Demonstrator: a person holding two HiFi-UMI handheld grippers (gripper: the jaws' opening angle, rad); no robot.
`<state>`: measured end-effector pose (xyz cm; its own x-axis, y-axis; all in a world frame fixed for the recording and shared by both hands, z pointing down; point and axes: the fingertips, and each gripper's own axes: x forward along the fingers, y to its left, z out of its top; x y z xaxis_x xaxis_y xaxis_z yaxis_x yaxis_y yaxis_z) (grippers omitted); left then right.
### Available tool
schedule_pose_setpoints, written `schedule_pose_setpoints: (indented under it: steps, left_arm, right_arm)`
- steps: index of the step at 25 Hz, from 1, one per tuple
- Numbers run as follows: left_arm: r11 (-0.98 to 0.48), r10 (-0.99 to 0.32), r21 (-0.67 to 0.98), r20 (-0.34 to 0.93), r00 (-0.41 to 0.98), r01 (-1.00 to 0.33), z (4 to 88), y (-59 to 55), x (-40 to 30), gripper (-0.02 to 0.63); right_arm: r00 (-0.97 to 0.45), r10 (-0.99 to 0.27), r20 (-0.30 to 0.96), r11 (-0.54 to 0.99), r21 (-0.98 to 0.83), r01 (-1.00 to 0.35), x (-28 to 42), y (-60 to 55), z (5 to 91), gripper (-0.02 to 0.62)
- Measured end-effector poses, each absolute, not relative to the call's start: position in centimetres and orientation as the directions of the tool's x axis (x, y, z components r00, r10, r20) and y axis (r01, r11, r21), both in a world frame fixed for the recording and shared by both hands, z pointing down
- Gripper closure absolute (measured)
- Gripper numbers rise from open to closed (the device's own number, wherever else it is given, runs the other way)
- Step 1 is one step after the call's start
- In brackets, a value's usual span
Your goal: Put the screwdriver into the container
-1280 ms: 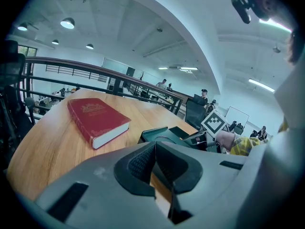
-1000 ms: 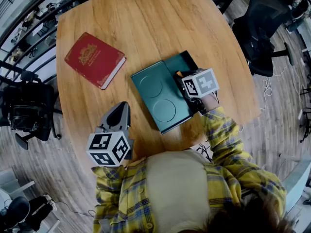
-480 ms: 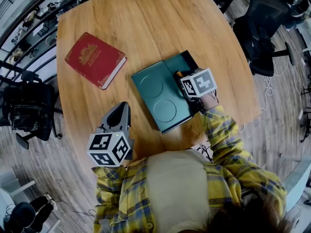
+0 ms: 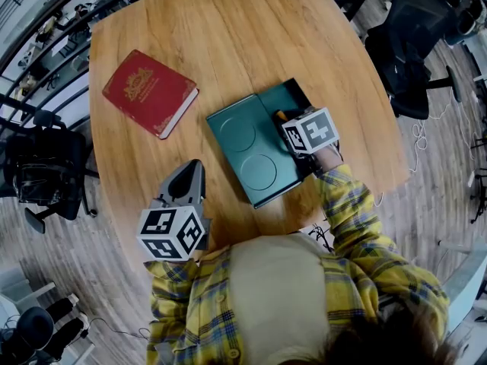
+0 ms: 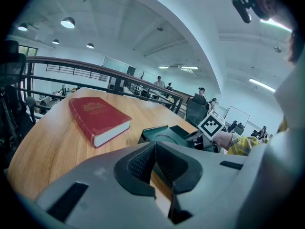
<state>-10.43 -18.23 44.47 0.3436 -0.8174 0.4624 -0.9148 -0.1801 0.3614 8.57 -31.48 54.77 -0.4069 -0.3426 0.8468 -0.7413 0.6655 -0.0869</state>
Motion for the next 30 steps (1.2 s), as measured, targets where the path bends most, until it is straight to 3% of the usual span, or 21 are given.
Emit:
schedule_pose_setpoints:
  steps: [16,30]
  left_arm:
    - [-0.229,-0.81,0.366,0.442,0.385,-0.902,43.9,-17.9,-10.2,0.595]
    - [-0.33,-0.781,0.374,0.408,0.473,-0.867,43.0,-17.4,-9.0,0.595]
  right_arm:
    - [-0.429,-0.411,0.804,0.636,-0.084,-0.767,9.5,-30.9,51.9,0.414]
    - [-0.413,-0.493,0.766,0.566,-0.079,-0.821,11.4,-27.9,49.5,0.479]
